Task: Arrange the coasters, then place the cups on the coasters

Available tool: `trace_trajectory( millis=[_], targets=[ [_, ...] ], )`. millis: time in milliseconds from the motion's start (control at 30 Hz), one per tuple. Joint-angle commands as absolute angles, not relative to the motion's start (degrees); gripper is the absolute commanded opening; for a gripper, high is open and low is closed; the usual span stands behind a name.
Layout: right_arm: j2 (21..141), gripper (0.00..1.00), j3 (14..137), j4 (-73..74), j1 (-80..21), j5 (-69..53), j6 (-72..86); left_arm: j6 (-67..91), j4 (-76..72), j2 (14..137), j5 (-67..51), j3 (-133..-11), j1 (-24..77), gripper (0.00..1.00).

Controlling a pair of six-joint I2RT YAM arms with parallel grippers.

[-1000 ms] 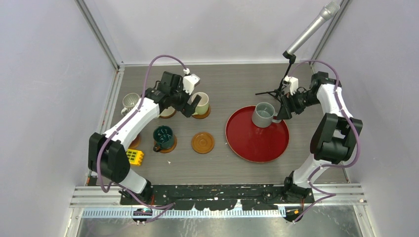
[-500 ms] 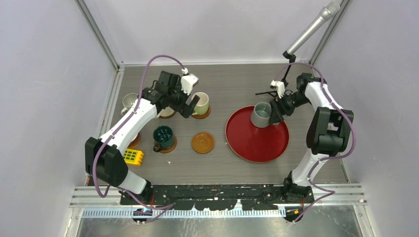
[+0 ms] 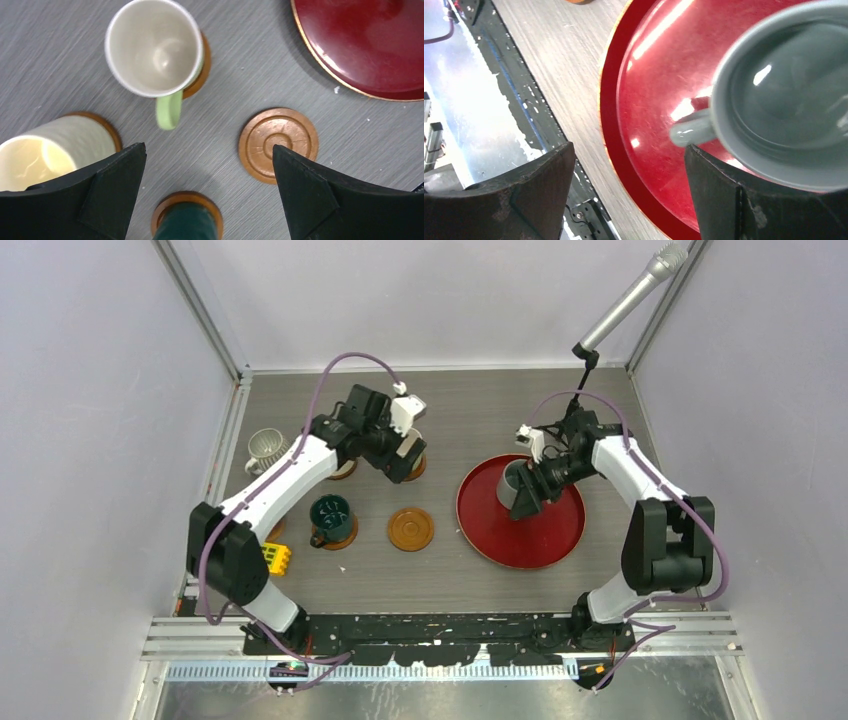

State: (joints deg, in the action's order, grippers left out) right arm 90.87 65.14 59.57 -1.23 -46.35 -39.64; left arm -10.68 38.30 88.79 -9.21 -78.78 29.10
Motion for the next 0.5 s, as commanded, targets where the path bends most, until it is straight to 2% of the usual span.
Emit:
trace_trajectory(
  millis=[0, 167, 200, 467],
  targets=[
    [85.9, 0.84, 63.3, 55.7, -3.4, -49.4, -34.2, -8.8, 35.8, 91.6, -9.8, -82.6, 32.8, 1.00],
    [82.0, 0.84, 63.6, 55.9, -1.4, -46.9, -33.4, -5.7, 32.9, 95.9, -7.1, -85.5, 38.7, 1.00],
    [79.6, 0.85, 65.1, 56.0, 2.8, -48.8, -32.7, -3.0, 31.5, 98.2, -5.3, -88.2, 43.2, 1.00],
    [76.2, 0.85, 68.2, 58.1, 17.9, -50.5, -32.6, 4.2, 31.7, 109.8, 4.3, -100.5, 55.6, 1.00]
  ],
)
